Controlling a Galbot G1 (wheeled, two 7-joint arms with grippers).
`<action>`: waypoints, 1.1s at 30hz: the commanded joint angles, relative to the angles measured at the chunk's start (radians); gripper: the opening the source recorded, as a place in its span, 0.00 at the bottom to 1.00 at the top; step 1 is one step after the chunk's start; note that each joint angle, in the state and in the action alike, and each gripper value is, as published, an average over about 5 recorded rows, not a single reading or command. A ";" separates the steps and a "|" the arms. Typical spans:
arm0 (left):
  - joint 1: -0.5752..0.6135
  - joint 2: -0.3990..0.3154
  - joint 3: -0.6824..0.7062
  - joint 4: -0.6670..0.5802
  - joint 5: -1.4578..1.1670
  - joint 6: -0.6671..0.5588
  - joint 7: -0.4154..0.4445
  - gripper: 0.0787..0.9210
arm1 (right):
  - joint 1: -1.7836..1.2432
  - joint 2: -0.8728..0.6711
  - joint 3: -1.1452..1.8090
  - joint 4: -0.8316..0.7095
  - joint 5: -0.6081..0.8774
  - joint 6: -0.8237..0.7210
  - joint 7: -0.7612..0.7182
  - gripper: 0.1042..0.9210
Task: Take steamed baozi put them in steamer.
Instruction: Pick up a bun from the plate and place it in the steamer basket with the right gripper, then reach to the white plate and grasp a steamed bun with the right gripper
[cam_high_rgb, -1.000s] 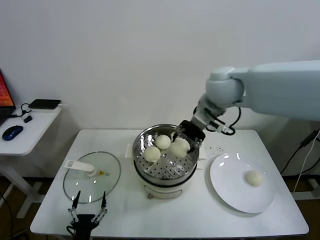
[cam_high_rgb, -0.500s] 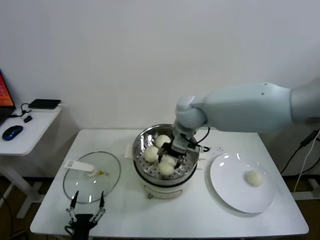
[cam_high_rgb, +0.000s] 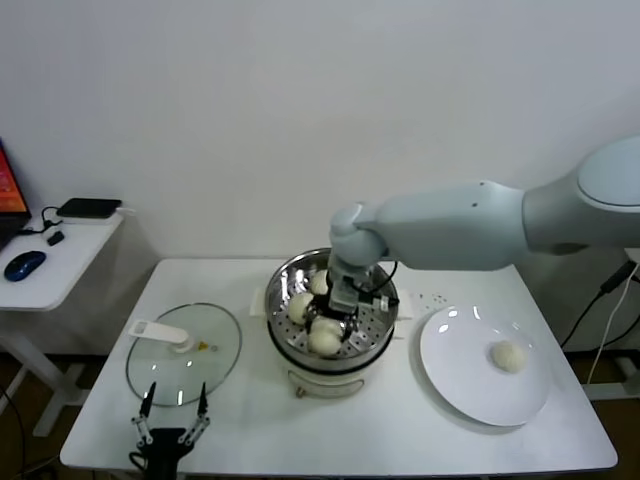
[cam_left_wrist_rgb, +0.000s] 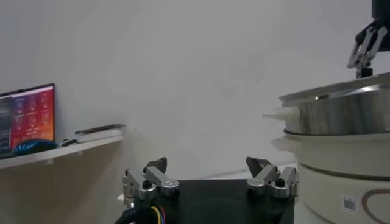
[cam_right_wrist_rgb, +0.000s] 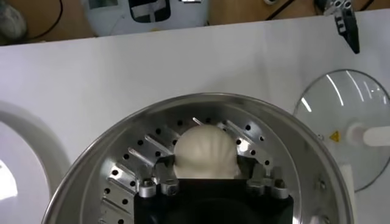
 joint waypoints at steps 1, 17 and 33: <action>0.004 0.002 -0.001 0.000 -0.001 0.000 0.001 0.88 | 0.035 0.013 -0.014 -0.049 0.129 0.054 -0.047 0.85; 0.005 0.015 0.009 0.000 0.001 0.001 0.004 0.88 | 0.386 -0.314 -0.374 -0.024 0.648 -0.422 -0.204 0.88; 0.010 0.013 0.006 0.012 -0.001 -0.002 0.003 0.88 | 0.048 -0.635 -0.292 -0.137 0.239 -0.419 -0.140 0.88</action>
